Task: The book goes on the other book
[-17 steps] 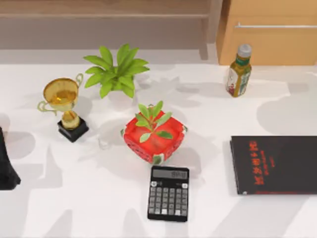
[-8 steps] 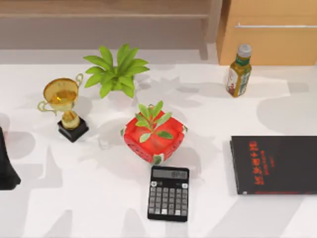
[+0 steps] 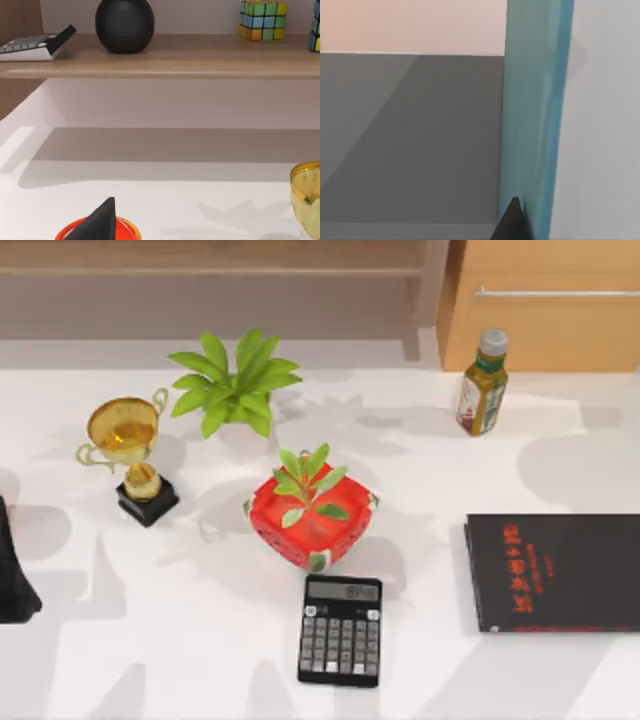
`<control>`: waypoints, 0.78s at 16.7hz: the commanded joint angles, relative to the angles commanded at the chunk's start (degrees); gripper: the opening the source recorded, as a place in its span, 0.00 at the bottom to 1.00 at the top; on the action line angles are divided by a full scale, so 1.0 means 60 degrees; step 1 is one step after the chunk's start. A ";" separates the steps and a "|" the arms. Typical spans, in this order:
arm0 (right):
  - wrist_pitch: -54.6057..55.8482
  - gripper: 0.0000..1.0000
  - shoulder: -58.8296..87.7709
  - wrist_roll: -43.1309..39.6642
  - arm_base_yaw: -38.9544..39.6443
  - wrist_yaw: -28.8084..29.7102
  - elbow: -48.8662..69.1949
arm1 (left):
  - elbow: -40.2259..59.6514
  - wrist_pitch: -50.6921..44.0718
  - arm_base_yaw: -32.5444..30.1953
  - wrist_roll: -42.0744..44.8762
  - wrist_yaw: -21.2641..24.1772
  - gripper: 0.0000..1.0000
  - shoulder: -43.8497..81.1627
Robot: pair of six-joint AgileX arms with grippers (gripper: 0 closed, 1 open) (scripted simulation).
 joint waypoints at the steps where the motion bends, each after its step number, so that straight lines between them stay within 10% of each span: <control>1: 0.0000 0.10 0.0000 0.0000 0.0000 0.0000 0.0000 | 0.0000 0.0000 0.0000 0.0000 0.0000 1.00 0.0000; 13: -0.0034 0.00 -0.0110 0.0013 -0.0046 -0.0019 -0.0060 | 0.0000 0.0000 0.0000 0.0000 0.0000 1.00 0.0000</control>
